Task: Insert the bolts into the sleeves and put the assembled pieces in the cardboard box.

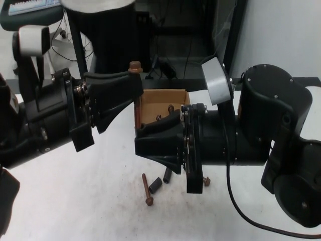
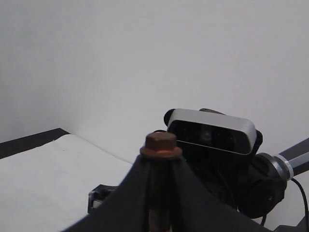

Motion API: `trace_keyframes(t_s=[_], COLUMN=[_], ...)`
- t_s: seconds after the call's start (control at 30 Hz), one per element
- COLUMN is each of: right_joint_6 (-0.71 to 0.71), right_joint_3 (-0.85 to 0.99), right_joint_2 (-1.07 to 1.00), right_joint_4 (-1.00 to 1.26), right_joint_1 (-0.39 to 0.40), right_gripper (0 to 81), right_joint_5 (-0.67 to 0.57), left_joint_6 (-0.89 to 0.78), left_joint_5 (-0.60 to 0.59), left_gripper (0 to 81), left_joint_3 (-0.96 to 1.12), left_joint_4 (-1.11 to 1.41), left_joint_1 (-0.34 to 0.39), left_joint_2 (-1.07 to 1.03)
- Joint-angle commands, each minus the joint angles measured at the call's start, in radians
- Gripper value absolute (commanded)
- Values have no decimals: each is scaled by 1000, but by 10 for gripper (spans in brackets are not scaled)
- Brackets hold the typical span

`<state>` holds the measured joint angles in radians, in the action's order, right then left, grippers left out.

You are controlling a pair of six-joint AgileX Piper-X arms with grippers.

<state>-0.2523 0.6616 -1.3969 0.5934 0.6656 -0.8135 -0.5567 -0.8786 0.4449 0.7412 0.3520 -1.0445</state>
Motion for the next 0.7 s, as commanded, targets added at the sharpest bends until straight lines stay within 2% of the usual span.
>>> trace_keyframes(t_s=[0.0,0.67], right_joint_6=[-19,-19], right_joint_3=[12,24], right_joint_2=[7,7], right_joint_4=[23,24], right_joint_1=[1,1], right_gripper=[8,8], right_joint_5=[8,-9], left_joint_6=[4,14], left_joint_5=[-21,7], left_gripper=[1,1], left_joint_3=[4,4], left_joint_4=[11,3], left_joint_1=[1,2], left_joint_2=[9,9])
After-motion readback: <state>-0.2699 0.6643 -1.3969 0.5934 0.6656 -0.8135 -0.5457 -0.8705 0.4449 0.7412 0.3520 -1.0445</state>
